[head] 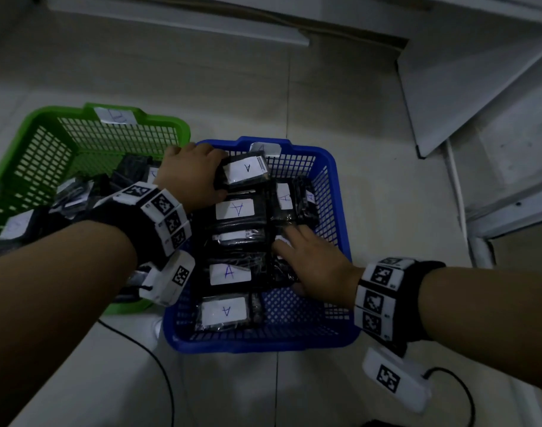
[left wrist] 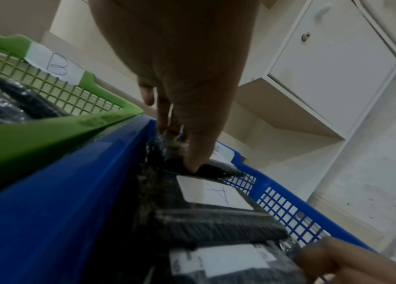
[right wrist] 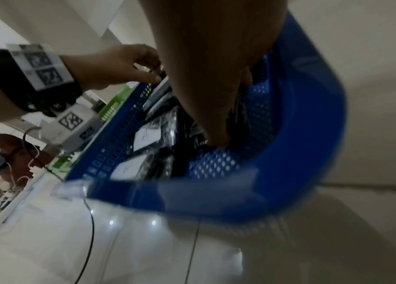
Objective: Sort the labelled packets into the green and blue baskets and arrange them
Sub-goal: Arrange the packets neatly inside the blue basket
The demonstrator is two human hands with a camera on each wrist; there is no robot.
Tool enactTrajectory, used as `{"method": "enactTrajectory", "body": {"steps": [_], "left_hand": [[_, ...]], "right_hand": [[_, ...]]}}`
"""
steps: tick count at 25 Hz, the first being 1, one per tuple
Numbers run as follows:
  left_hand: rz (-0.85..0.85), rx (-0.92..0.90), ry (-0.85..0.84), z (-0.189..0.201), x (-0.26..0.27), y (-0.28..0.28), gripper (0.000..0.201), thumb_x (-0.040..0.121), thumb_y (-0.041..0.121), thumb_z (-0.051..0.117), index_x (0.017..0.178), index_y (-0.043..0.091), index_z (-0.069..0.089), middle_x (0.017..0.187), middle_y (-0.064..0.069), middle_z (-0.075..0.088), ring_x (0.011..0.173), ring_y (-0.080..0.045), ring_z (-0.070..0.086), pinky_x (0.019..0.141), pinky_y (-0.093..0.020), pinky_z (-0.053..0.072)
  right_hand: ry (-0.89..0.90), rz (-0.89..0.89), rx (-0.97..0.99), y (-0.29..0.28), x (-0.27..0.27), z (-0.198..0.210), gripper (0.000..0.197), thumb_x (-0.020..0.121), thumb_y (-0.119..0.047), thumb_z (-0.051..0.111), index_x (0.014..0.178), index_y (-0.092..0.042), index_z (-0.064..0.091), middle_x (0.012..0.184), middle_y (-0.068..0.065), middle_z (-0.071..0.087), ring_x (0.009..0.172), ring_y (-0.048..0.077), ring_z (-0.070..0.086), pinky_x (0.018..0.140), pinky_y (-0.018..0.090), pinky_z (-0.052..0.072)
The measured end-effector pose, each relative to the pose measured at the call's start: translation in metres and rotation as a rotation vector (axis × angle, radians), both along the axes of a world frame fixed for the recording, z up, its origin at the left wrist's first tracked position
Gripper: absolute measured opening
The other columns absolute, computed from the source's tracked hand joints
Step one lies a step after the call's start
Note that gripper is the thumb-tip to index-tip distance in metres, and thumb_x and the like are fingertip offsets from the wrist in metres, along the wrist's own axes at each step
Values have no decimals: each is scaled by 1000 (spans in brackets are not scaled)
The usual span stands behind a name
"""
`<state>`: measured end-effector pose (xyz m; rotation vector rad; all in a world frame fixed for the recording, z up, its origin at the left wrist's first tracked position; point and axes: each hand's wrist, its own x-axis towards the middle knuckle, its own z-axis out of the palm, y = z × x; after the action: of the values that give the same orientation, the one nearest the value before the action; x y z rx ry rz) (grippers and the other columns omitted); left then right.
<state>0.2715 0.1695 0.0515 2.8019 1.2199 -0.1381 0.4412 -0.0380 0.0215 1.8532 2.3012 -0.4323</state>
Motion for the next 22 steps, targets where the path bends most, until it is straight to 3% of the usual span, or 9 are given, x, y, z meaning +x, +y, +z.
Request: {"method": "enactTrajectory", "body": {"steps": [2,4,7,9,10,13,15,17,22], "left_hand": [[-79,-2,-77,4,-3,-4,74,71,57,62,135,25,43,134,-3,49,120,-27,48,102,-49,30],[-193,-30,-135,7,-7,-13,77,66,65,53,132,27,47,132,1,52,120,-23,49,101,-46,31],[-352,-147,-193,5,-9,-27,77,65,69,46,130,29,49,126,5,56,115,-18,53,100,-44,39],[-442,-234,-224,1,-7,-37,74,67,69,53,130,29,49,124,7,56,112,-15,55,97,-45,44],[-459,-282,-243,2,-6,-41,75,67,70,56,129,29,49,123,7,56,110,-13,54,96,-41,45],[-430,-422,-250,6,-4,-46,69,70,67,63,126,28,52,120,8,54,108,-7,49,94,-29,43],[-452,-385,-229,3,-6,-43,50,77,56,65,117,28,59,120,5,53,109,-10,49,95,-34,44],[-470,-312,-185,-1,-11,-38,38,78,44,70,111,26,64,119,3,53,109,-16,51,92,-42,47],[-401,-267,-97,4,-20,-31,54,70,30,79,119,26,57,125,-1,46,114,-20,45,93,-40,45]], "right_hand": [[160,-104,10,4,6,5,48,73,-33,71,112,-14,52,111,5,47,103,20,43,76,33,39],[502,-469,71,16,13,15,21,87,-23,57,104,-10,57,99,8,57,90,22,53,74,34,43],[954,-943,27,33,20,29,32,95,-31,50,122,-14,48,106,13,63,90,26,63,83,42,53],[1028,-921,-42,39,20,36,41,91,-34,58,129,-19,48,111,11,65,99,26,64,90,41,53],[1008,-864,-62,41,19,40,35,91,-27,60,123,-18,54,109,11,66,100,26,64,91,40,52],[1001,-804,-190,35,24,49,15,90,-6,58,101,-15,65,98,4,66,90,23,63,77,31,54],[1028,-816,-342,22,23,51,16,91,-2,56,100,-12,64,95,3,65,83,14,62,66,20,52],[1011,-828,-403,9,16,48,15,89,-2,59,99,-12,65,95,4,67,83,12,63,64,18,54],[1042,-850,-383,-3,-25,33,12,80,-2,70,91,-8,67,84,7,68,74,13,62,67,18,52]]}}
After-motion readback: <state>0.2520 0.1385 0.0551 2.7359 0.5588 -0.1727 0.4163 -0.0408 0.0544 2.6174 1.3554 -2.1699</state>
